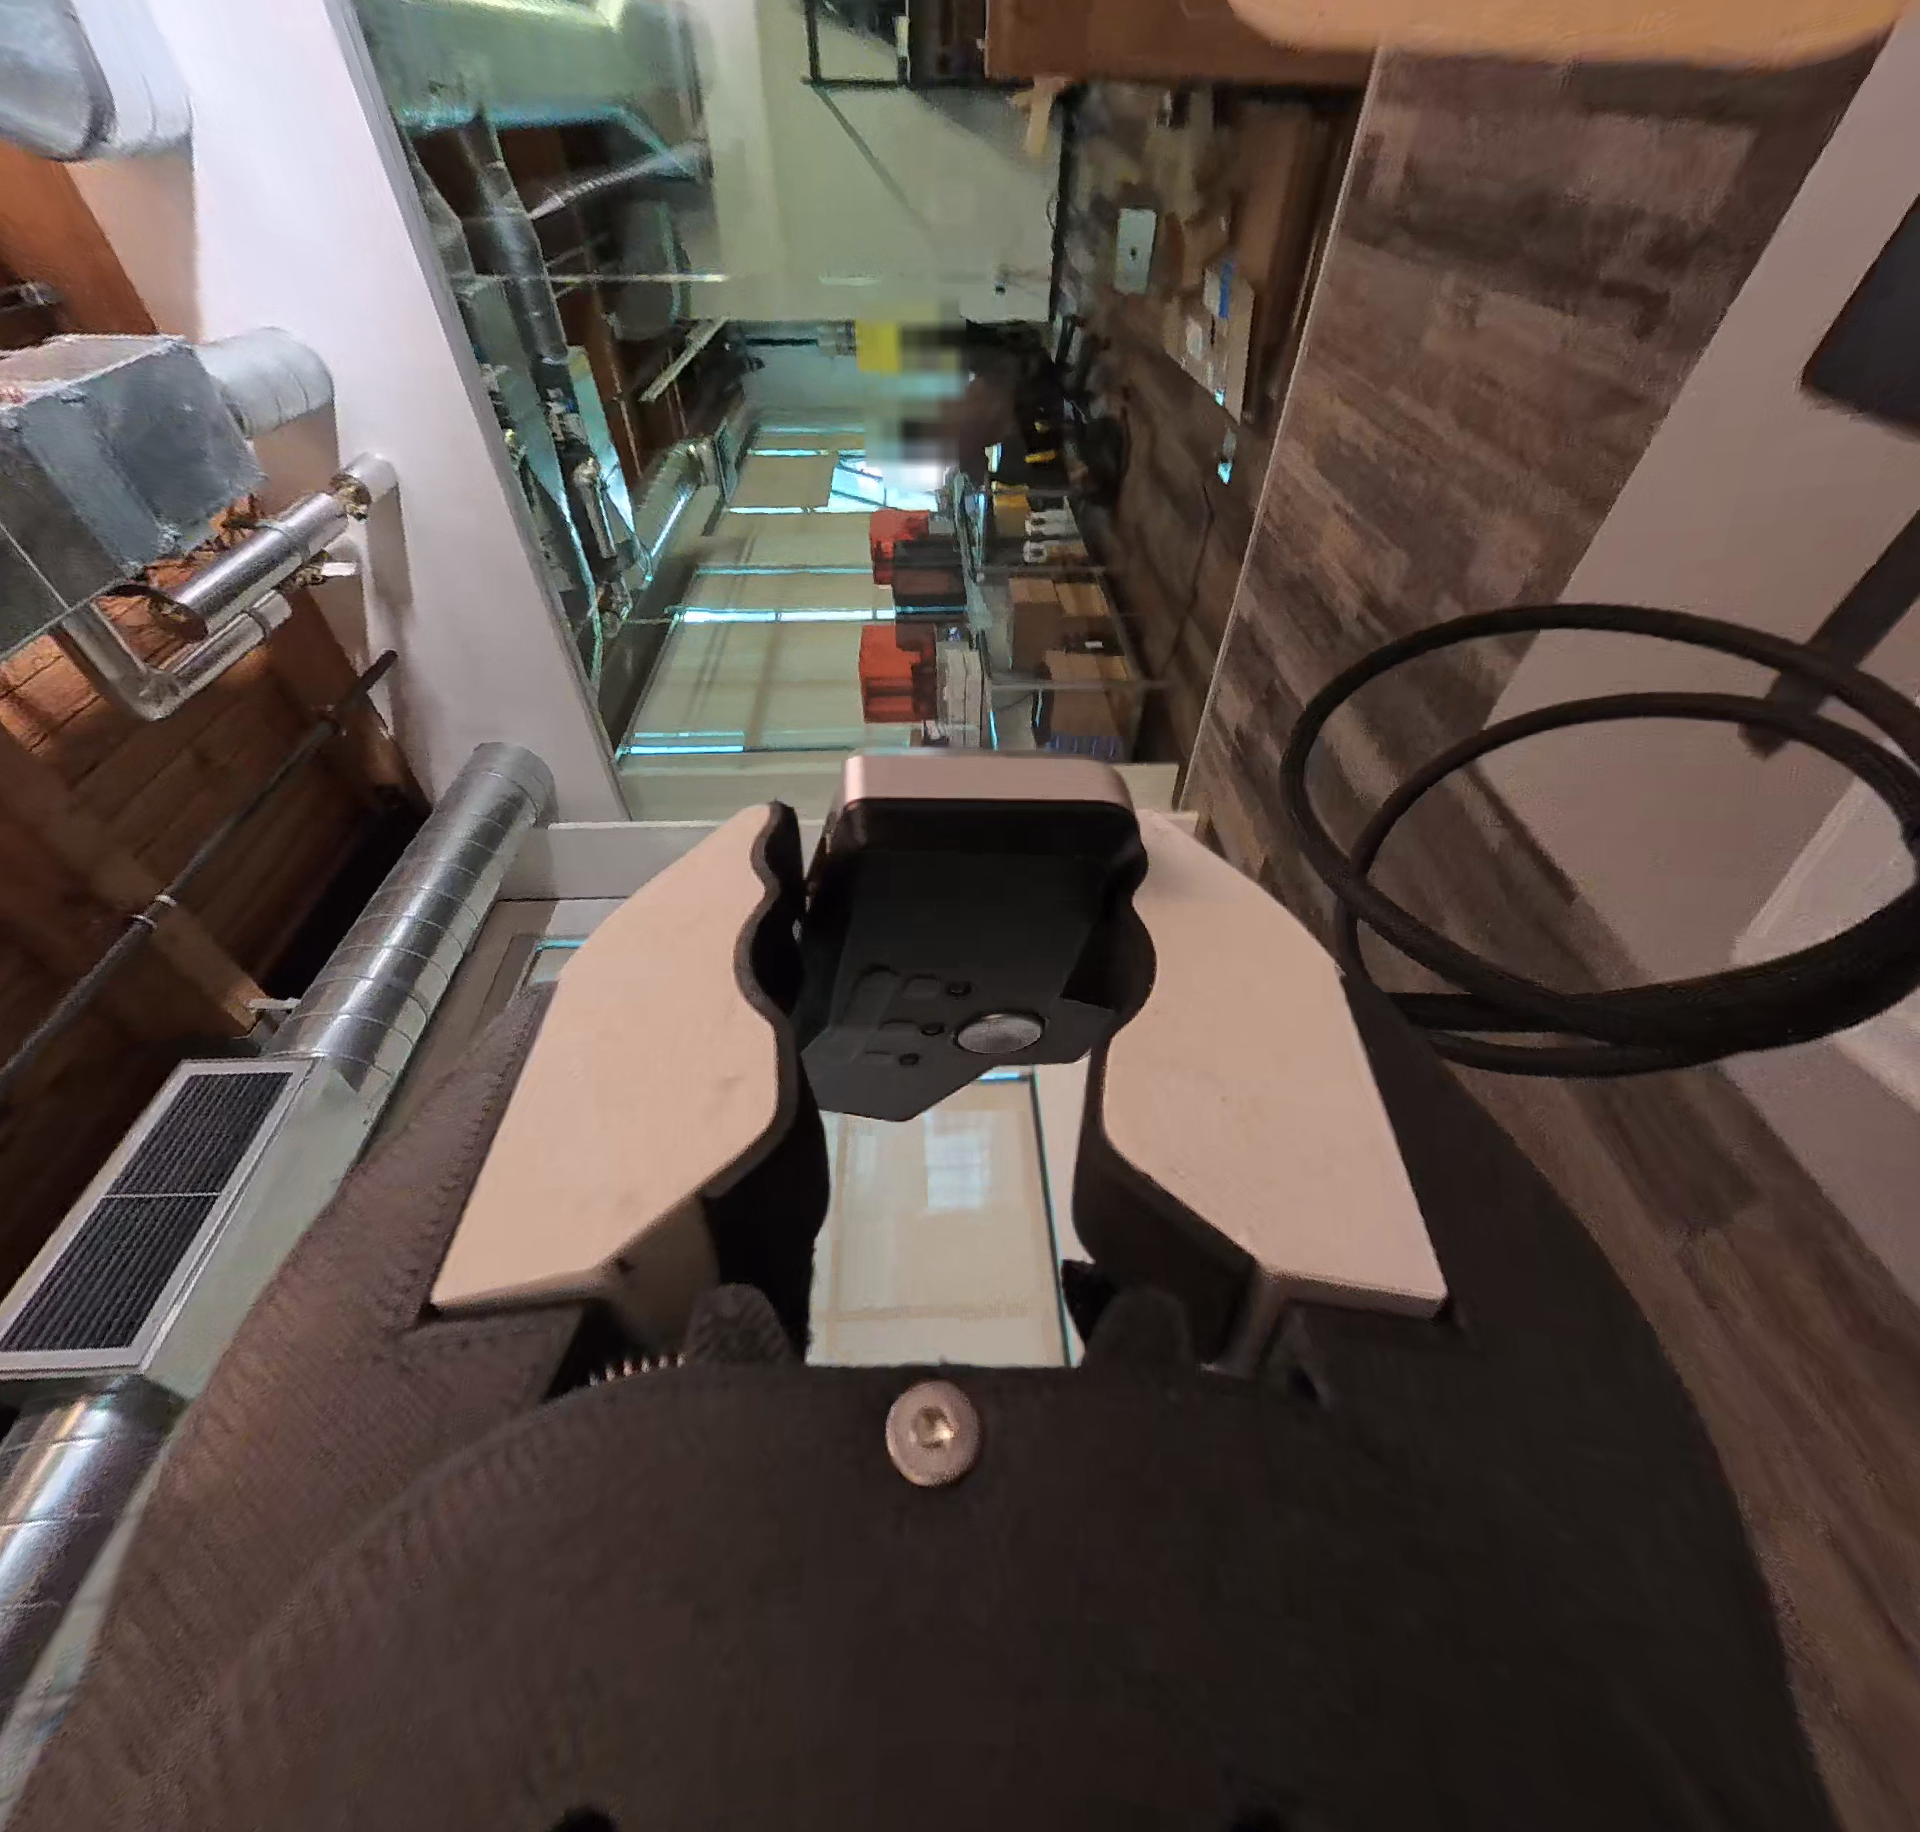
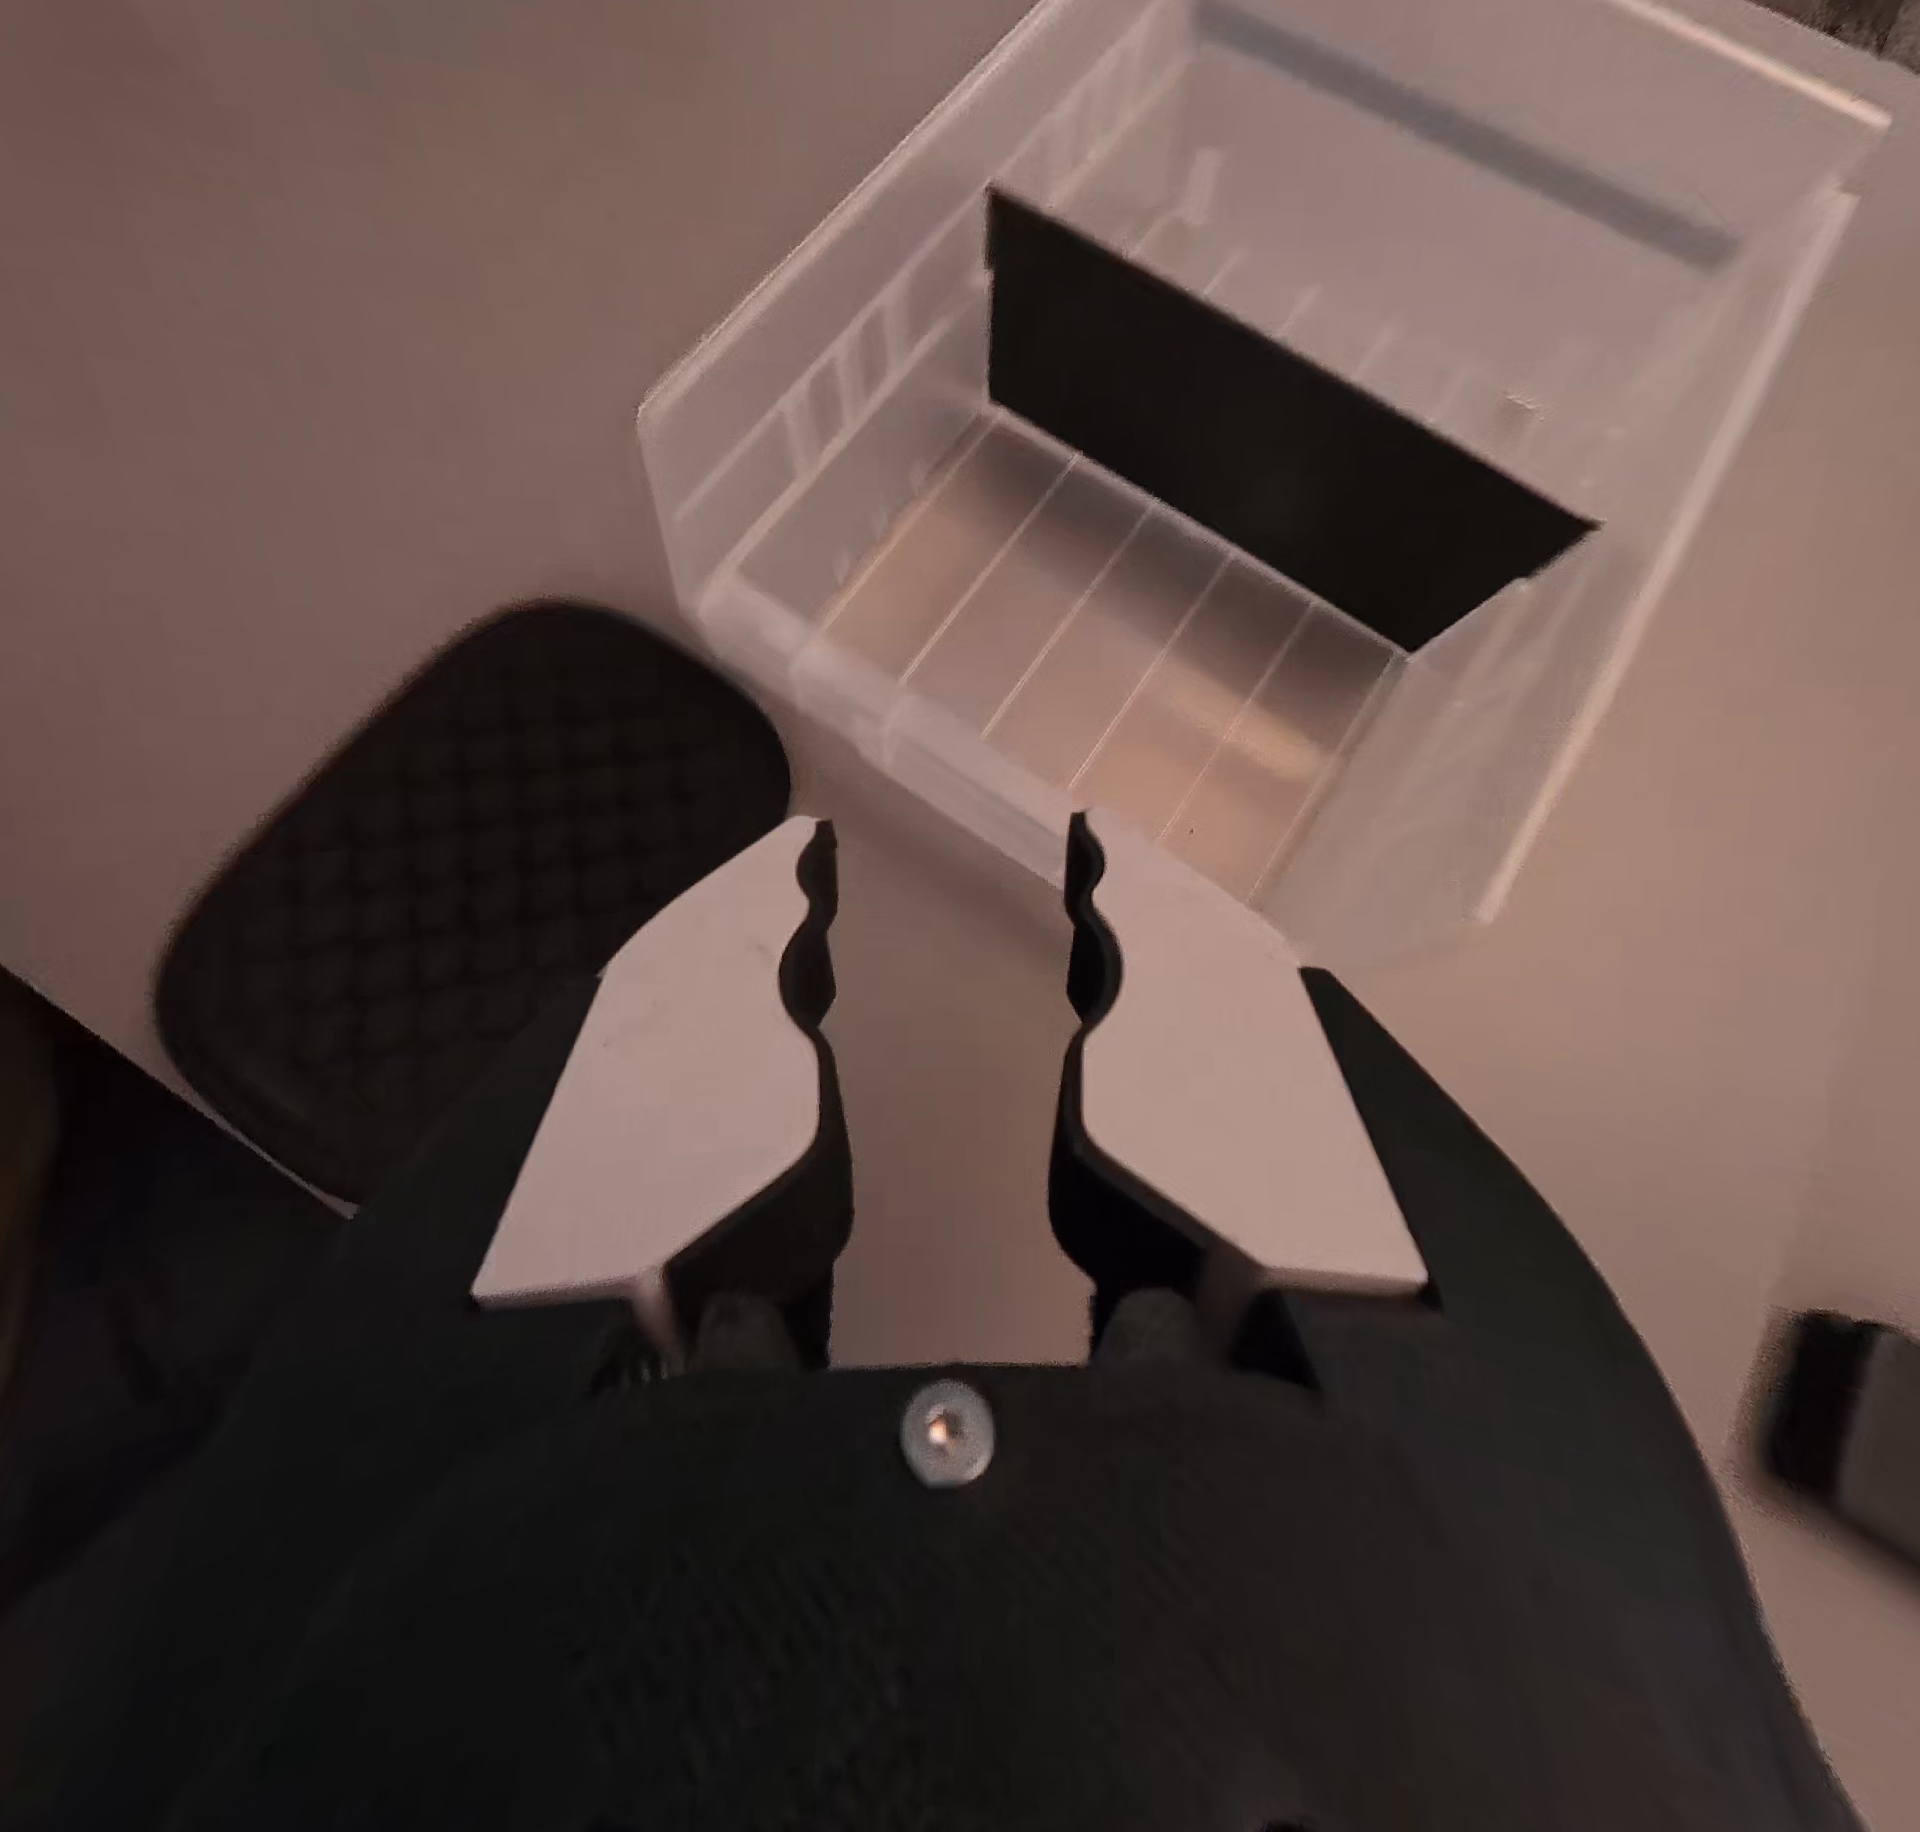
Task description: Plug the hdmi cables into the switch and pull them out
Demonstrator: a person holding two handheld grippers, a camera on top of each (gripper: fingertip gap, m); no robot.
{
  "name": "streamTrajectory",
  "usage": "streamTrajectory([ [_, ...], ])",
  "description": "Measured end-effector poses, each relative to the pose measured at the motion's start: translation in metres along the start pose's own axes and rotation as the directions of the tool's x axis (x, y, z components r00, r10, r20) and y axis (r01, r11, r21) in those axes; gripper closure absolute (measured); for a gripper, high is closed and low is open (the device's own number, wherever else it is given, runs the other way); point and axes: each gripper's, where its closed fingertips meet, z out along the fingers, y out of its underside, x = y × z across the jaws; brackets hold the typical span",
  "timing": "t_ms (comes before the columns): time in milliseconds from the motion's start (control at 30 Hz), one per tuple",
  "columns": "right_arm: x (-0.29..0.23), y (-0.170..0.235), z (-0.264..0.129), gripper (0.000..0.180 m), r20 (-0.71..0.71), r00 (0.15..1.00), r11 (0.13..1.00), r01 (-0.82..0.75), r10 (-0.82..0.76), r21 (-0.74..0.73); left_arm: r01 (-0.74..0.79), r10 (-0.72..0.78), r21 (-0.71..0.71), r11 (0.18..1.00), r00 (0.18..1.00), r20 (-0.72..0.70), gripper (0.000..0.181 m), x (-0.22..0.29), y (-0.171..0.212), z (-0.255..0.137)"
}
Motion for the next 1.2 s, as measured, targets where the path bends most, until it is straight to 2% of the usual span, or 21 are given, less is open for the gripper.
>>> streamTrajectory([
  [133,-0.009,0.021,0.03,0.144,-0.048,0.983,0.98,0.172,-0.177,-0.103,0.081,-0.078,0.118,0.99,0.996,-0.032,0.124,-0.001,-0.067,-0.03],
  [233,-0.027,-0.005,0.048,0.146,0.01,0.986,0.986,0.164,-0.165,0.005,0.145,-0.128,0.211,0.967,0.987,-0.095,0.124,0.015,-0.121,-0.048],
  [400,-0.083,-0.11,0.064,0.128,0.161,0.97,0.956,0.134,-0.18,0.261,0.21,-0.152,0.317,0.925,0.969,-0.196,0.124,0.063,-0.201,-0.069],
  [533,-0.17,-0.206,0.065,0.128,0.414,0.842,0.852,0.097,-0.347,0.515,0.237,-0.139,0.364,0.901,0.951,-0.276,0.124,0.11,-0.247,-0.076],
  [667,-0.196,-0.277,0.095,0.128,0.57,0.776,0.85,-0.087,-0.269,0.519,0.287,-0.147,0.371,0.883,0.92,-0.364,0.124,0.157,-0.268,-0.076],
  [767,-0.208,-0.307,0.118,0.128,0.687,0.706,0.866,-0.224,-0.171,0.446,0.301,-0.149,0.344,0.889,0.902,-0.404,0.124,0.185,-0.271,-0.071],
  [833,-0.21,-0.318,0.134,0.128,0.704,0.698,0.869,-0.264,-0.127,0.419,0.294,-0.138,0.326,0.898,0.894,-0.426,0.124,0.201,-0.271,-0.067],
  [900,-0.218,-0.32,0.148,0.128,0.717,0.686,0.884,-0.253,-0.122,0.393,0.282,-0.126,0.309,0.908,0.889,-0.441,0.124,0.214,-0.271,-0.063],
  [1033,-0.224,-0.309,0.18,0.131,0.681,0.726,0.931,-0.178,-0.094,0.318,0.264,-0.095,0.308,0.914,0.877,-0.471,0.124,0.23,-0.28,-0.062],
  [1067,-0.223,-0.308,0.185,0.142,0.67,0.736,0.933,-0.171,-0.093,0.318,0.262,-0.081,0.317,0.912,0.87,-0.487,0.124,0.234,-0.285,-0.065],
  [1100,-0.224,-0.306,0.186,0.145,0.677,0.729,0.931,-0.173,-0.098,0.322,0.255,-0.064,0.327,0.91,0.866,-0.497,0.124,0.238,-0.289,-0.068],
  [1133,-0.228,-0.302,0.183,0.156,0.716,0.69,0.934,-0.179,-0.105,0.309,0.24,-0.045,0.331,0.913,0.864,-0.502,0.124,0.241,-0.292,-0.071],
  [1200,-0.227,-0.292,0.182,0.158,0.736,0.664,0.942,-0.146,-0.133,0.301,0.226,-0.008,0.353,0.908,0.852,-0.524,0.124,0.249,-0.295,-0.077],
])
